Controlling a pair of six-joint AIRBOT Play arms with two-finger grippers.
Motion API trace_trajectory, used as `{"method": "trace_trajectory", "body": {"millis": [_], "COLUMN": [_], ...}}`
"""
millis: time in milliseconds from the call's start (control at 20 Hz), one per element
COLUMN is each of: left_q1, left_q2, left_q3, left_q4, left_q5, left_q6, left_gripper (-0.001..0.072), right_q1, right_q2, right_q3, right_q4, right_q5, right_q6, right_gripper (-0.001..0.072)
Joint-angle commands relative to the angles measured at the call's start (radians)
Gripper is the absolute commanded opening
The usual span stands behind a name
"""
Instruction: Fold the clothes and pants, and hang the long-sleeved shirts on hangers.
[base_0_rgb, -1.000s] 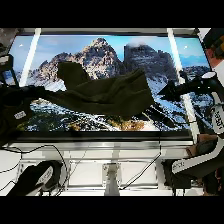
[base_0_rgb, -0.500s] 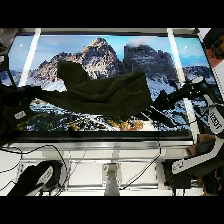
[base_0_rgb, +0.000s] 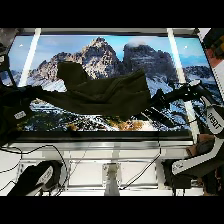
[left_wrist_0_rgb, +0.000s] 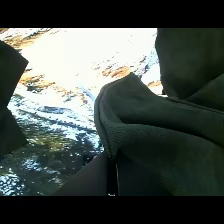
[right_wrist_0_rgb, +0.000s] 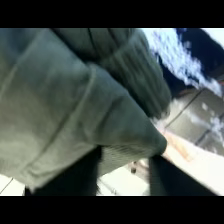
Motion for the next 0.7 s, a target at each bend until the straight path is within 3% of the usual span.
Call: {"method": "trace_trajectory", "body": {"millis": [0, 50, 150, 300, 400, 500, 650], "left_q1": [0.001, 0.001, 0.001, 0.001, 0.0, 0.001, 0.001], "left_q2": [-0.004, -0.007, -0.013, -0.033, -0.052, -0.071, -0.143], "left_q3": [0.0, 0.0, 0.0, 0.0, 0.0, 0.003, 0.089], "left_q4": [-0.014, -0.015, -0.015, -0.072, -0.2, -0.269, -0.287], "left_q5": [0.0, 0.0, 0.0, -0.024, -0.113, -0.267, -0.416], "left_q6": [0.0, 0.0, 0.01, 0.029, 0.091, 0.089, 0.04], "left_gripper": [0.0007, 0.0007, 0.0007, 0.0006, 0.0005, 0.0003, 0.0003], "right_q1": [0.009, 0.008, -0.004, -0.016, 0.003, 0.031, 0.077], "right_q2": [0.0, 0.0, 0.001, 0.015, 0.031, 0.036, 0.035], "right_q3": [-0.002, -0.001, 0.012, 0.102, 0.224, 0.397, 0.679], "right_q4": [0.01, 0.011, -0.015, 0.003, 0.042, 0.029, 0.006], "right_q5": [-0.104, -0.116, -0.117, -0.117, -0.123, -0.172, -0.397], "right_q6": [-0.002, -0.005, -0.028, 0.029, 0.083, 0.177, 0.229], "right_gripper": [0.0135, 0.004, 0.0038, 0.0037, 0.0037, 0.0036, 0.0036]}}
